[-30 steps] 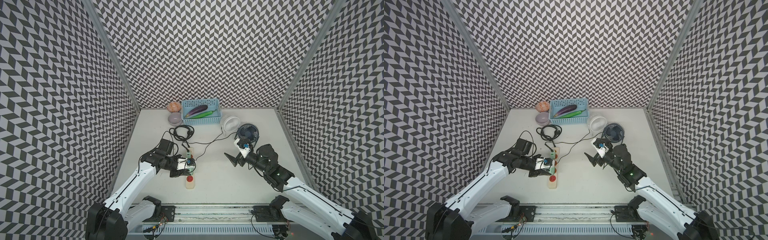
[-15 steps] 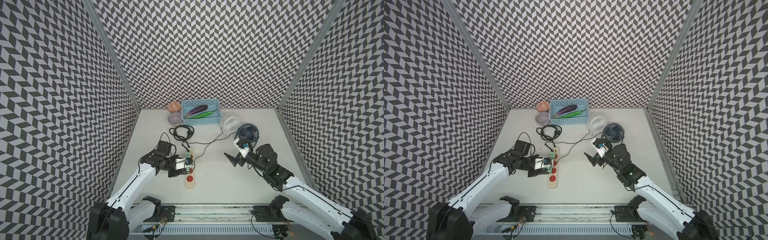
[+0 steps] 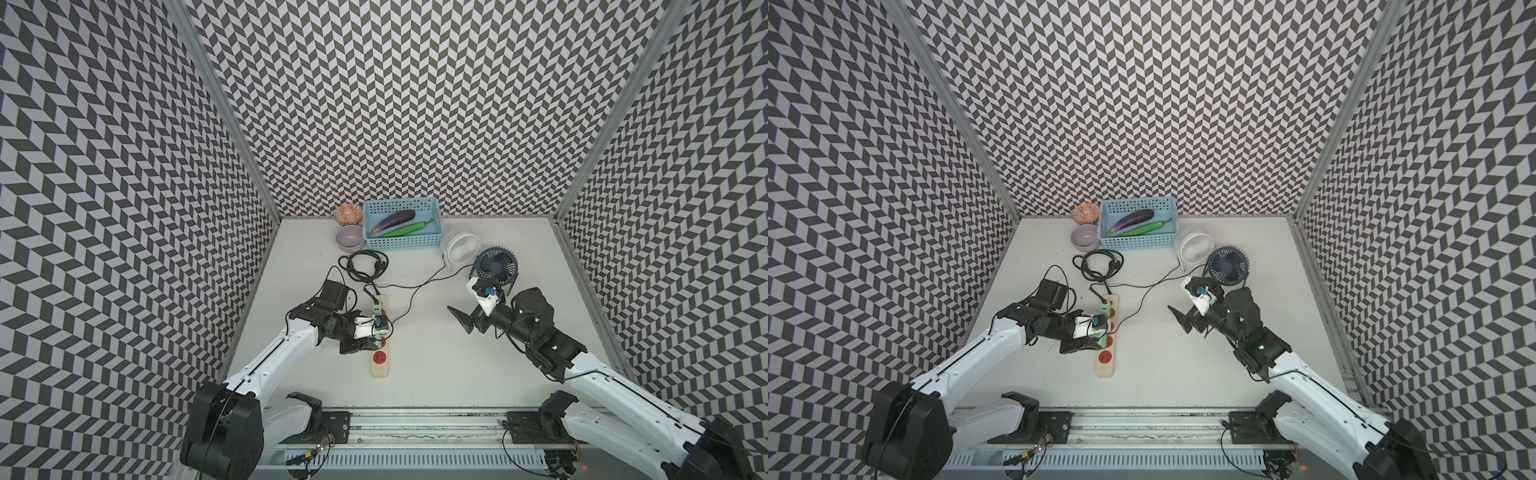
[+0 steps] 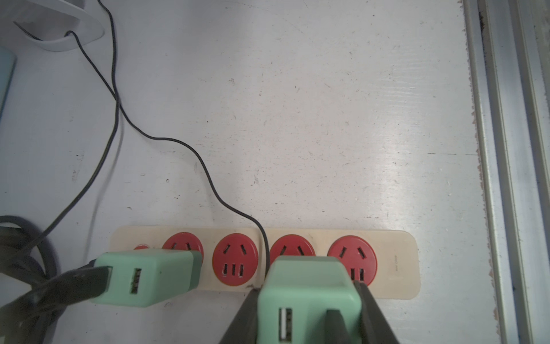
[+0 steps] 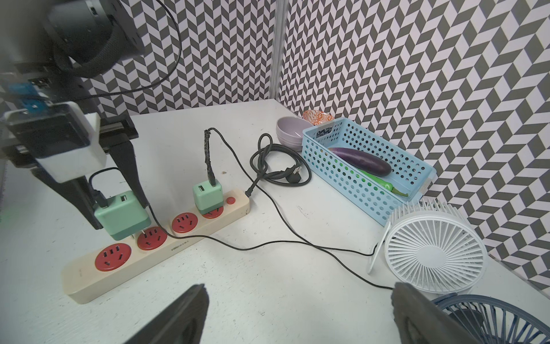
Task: Plug the desk fan into the power strip
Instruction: Insert the plug into the socket.
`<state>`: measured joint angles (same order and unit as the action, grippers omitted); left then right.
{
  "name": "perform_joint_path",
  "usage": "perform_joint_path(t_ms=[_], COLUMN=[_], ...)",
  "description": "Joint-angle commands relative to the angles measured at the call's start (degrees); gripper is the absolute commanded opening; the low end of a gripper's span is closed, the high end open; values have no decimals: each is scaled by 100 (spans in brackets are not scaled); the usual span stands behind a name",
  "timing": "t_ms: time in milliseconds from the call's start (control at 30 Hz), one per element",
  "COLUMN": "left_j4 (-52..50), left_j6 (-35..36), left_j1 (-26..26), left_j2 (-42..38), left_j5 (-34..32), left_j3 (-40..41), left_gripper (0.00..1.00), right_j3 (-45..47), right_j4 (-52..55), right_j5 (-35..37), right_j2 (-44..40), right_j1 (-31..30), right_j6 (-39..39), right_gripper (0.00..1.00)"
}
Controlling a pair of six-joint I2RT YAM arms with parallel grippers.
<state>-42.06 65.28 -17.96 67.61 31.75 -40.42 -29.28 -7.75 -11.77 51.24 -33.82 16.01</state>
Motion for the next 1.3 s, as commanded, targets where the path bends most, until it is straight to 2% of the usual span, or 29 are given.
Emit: perform_joint_path(t_ms=[0, 100, 267, 733, 1067, 1267], left_j4=[-44, -150, -228, -558, -976, -662], left_j6=[-1, -66, 376, 974, 1044, 881], left_j1=[-162, -179, -156, 11, 16, 20], left_j2=[207, 319, 409, 994, 1060, 933], left_j5=[-109, -43, -266, -509, -83, 85], left_j3=[-287, -510, -477, -920, -923, -699], left_gripper=[0, 0, 0, 0, 0, 0], right_j3=[105, 116, 174, 201, 200, 214], right_j4=[-379, -345, -493, -463, -437, -501], right_j5=[4, 21, -7, 17, 43, 21], right_j2=[-185, -190, -222, -294, -280, -261], right_j1=[34, 34, 34, 33, 34, 34], right_j6=[-28, -15, -45, -31, -4, -22], right_gripper=[100, 100, 100, 100, 100, 100])
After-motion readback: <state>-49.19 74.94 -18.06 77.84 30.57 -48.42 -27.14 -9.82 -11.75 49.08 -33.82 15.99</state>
